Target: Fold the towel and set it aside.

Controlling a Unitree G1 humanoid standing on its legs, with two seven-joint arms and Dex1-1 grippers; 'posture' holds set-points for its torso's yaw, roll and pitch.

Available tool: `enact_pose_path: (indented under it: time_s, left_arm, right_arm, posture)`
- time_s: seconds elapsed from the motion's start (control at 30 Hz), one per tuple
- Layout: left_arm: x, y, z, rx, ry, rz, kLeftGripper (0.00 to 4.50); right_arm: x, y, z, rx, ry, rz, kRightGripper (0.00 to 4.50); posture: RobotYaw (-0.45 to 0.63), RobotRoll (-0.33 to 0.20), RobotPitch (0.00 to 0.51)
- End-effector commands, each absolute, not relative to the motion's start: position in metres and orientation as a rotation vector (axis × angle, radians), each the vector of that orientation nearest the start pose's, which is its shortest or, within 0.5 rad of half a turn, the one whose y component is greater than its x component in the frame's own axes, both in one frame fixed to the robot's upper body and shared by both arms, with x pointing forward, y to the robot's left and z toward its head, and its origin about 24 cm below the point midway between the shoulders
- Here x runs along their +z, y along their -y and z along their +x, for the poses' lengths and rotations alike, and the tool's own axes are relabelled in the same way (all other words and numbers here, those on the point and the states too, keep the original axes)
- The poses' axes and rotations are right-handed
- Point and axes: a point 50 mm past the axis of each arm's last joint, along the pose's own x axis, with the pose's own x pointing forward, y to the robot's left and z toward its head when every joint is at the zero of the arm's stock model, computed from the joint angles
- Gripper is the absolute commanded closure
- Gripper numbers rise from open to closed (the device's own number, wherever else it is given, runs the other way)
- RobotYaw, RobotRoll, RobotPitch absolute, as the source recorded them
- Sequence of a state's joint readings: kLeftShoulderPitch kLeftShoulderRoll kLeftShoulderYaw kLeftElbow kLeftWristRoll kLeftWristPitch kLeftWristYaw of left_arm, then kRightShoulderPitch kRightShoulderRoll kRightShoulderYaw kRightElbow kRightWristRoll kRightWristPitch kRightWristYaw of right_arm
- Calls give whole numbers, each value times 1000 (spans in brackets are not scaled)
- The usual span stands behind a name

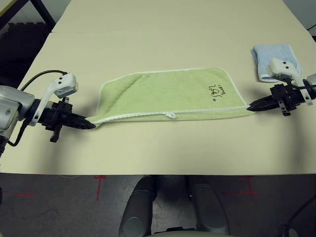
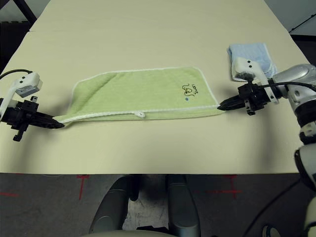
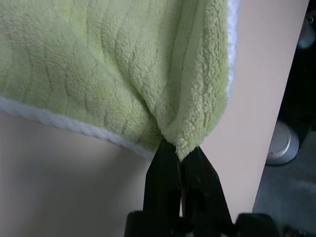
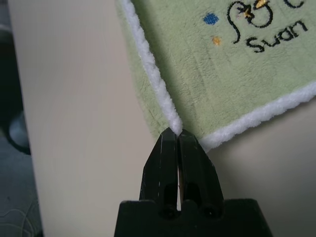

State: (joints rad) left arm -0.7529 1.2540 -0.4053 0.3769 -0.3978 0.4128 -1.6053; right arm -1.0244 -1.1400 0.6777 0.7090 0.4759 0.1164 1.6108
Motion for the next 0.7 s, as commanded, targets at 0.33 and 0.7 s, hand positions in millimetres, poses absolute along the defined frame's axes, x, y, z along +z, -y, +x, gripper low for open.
enact_pose_path:
  time_s: [0.33,0.7]
  left_arm:
    - [226,-313,295,-1125,-836,647,4470]
    - [237,-315,318,-1035,-729,664,4470]
  right_arm:
    - [225,299,313,1249,-652,-615,4500]
    - [220,306,342,1039,-487,-754,4500]
  posture:
    - [-61,0,266]
    - [-56,0,256]
